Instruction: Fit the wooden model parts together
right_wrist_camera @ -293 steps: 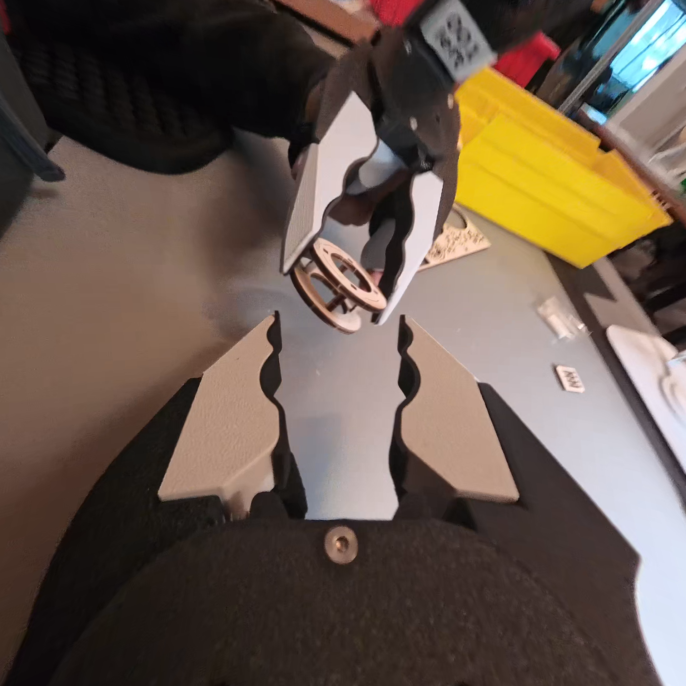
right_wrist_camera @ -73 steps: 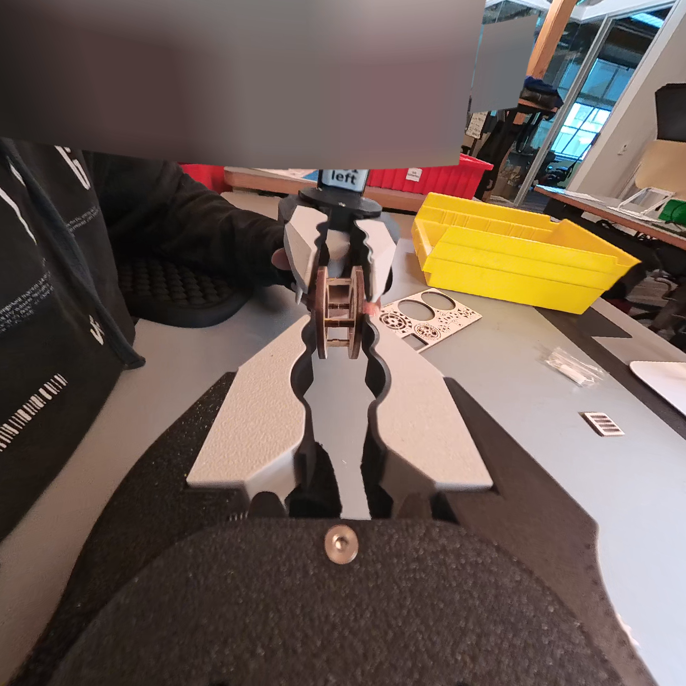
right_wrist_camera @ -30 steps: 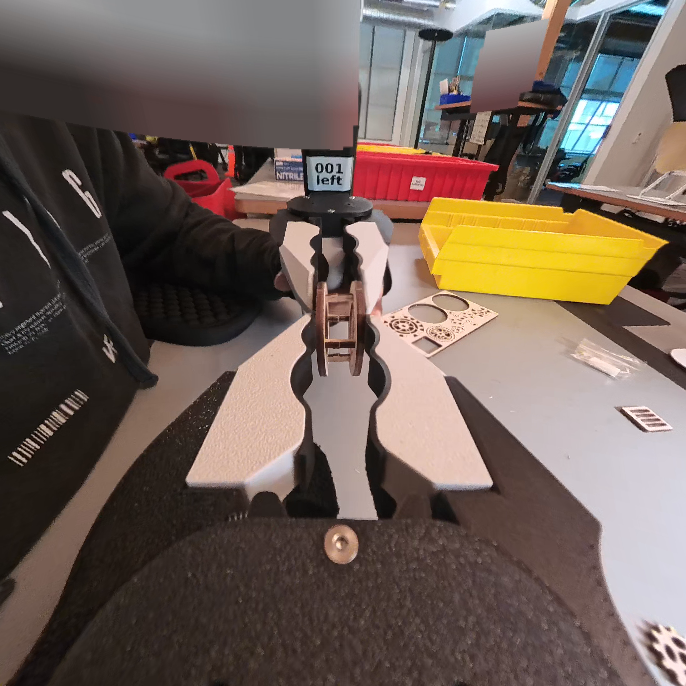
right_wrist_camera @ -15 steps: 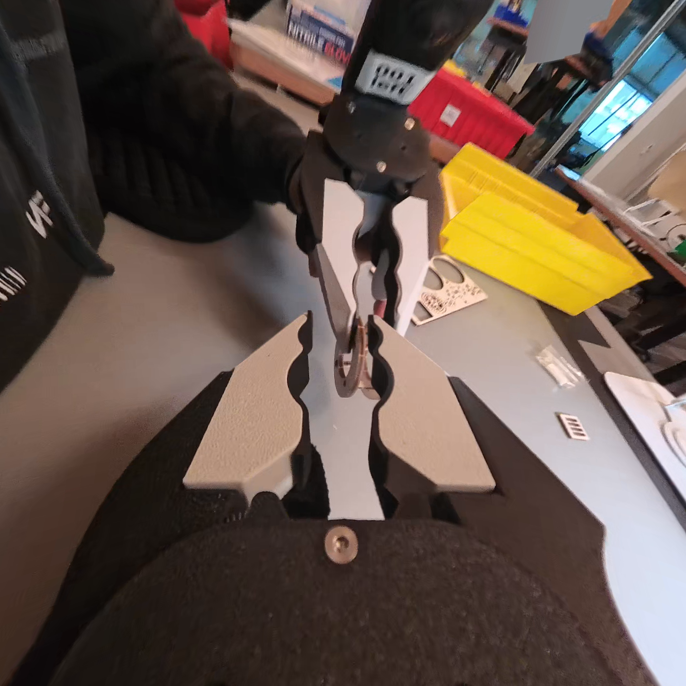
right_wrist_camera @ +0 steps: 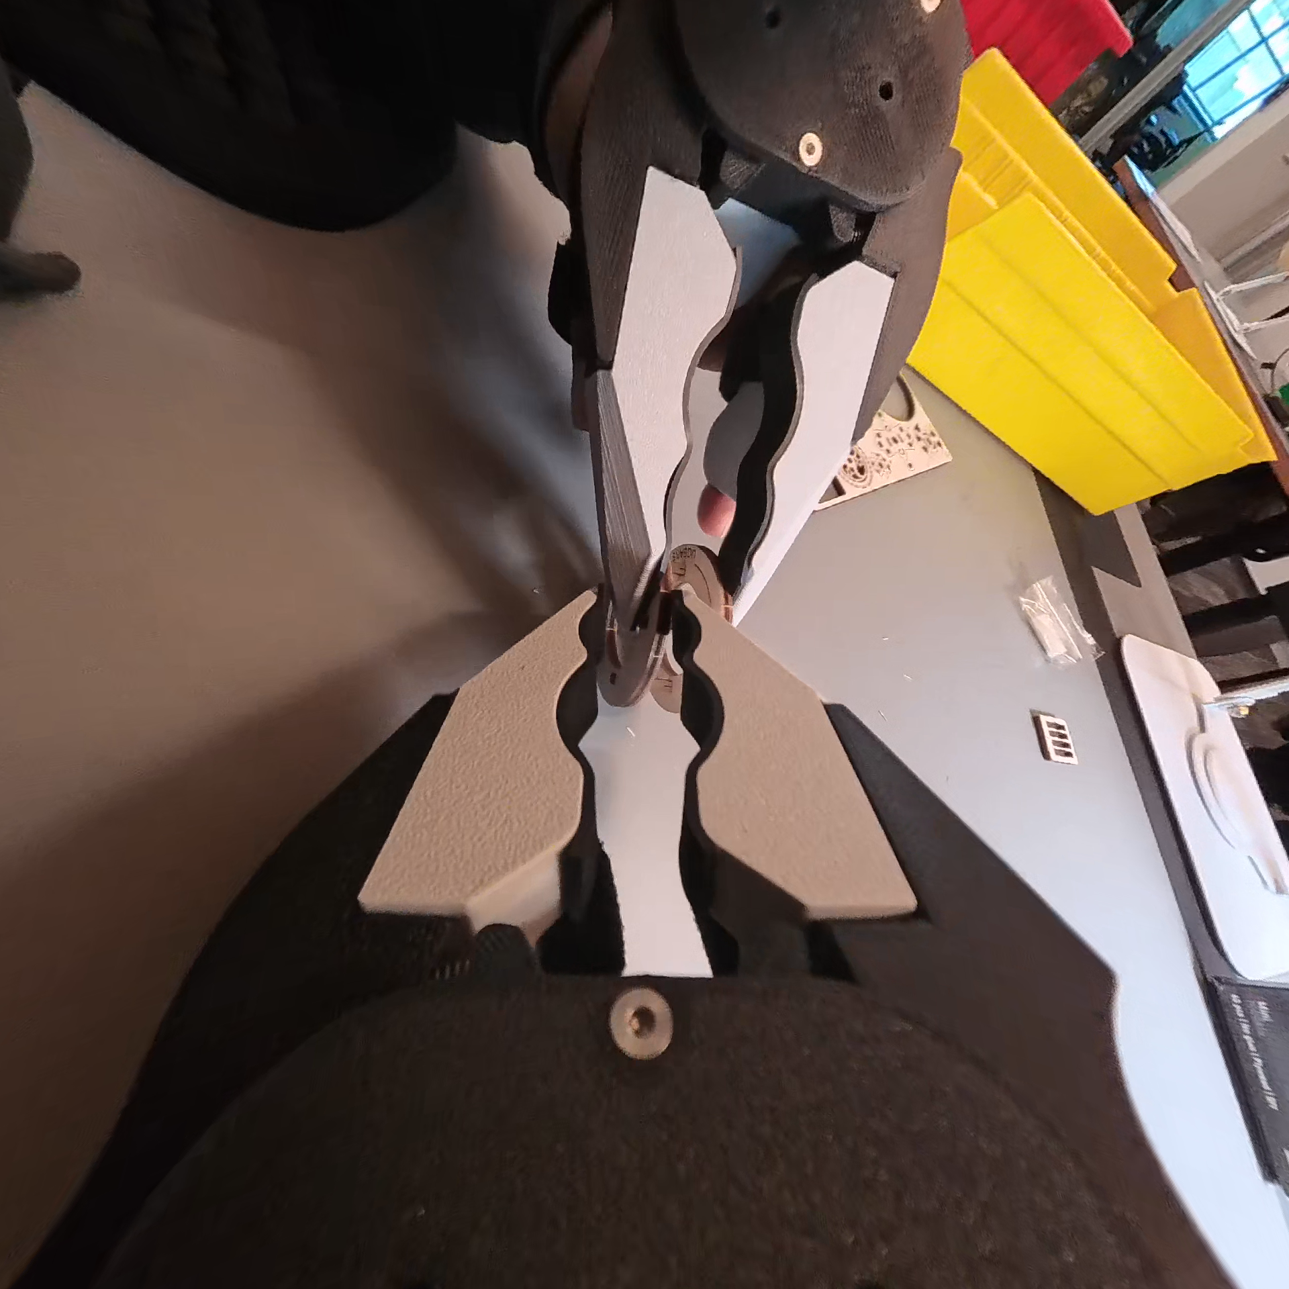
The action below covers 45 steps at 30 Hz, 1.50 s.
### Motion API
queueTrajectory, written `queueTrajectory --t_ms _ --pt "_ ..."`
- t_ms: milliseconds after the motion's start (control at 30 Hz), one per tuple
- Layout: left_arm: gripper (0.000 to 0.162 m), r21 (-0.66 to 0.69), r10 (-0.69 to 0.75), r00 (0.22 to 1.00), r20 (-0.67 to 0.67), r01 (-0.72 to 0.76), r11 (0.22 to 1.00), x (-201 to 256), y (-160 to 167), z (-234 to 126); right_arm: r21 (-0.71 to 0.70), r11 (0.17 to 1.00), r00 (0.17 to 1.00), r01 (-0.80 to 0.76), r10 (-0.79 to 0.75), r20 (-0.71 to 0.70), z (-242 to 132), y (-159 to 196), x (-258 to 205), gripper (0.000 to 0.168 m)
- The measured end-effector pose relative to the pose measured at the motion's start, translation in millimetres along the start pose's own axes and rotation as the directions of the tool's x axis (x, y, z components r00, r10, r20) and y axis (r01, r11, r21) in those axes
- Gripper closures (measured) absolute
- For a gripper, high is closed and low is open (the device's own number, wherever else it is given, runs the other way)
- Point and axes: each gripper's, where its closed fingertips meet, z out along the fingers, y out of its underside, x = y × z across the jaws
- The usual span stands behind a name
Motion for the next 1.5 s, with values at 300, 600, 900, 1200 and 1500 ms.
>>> queueTrajectory --t_ms 300,600,900,1200,1500 --pt "0.141 0.018 -0.024 1.0 -0.019 0.025 1.0 0.5 -0.2 0.2 0.104 0.991 0.996 -0.09 0.09 0.001 -9.7 -10.0 7.7 0.15" --pt "0.141 0.174 -0.089 0.99 -0.112 0.108 0.979 2.7 -19.9 -11.3 0.158 0.929 0.94 -0.336 0.322 0.11 -14.3 -3.3 16.0 0.144" --pt "0.141 0.238 -0.109 0.982 -0.153 0.144 0.961 3.4 -28.0 -17.0 0.156 0.911 0.922 -0.381 0.363 0.133 -18.5 -9.2 19.0 0.147" --pt "0.14 0.251 -0.113 0.981 -0.157 0.151 0.956 2.5 -27.9 -17.9 0.15 0.904 0.914 -0.401 0.384 0.13 -17.3 -9.0 20.8 0.147" --pt "0.139 0.264 -0.156 0.975 -0.158 0.194 0.945 -0.3 -29.7 -17.1 0.151 0.92 0.932 -0.361 0.352 0.086 -16.2 -6.3 22.6 0.147"
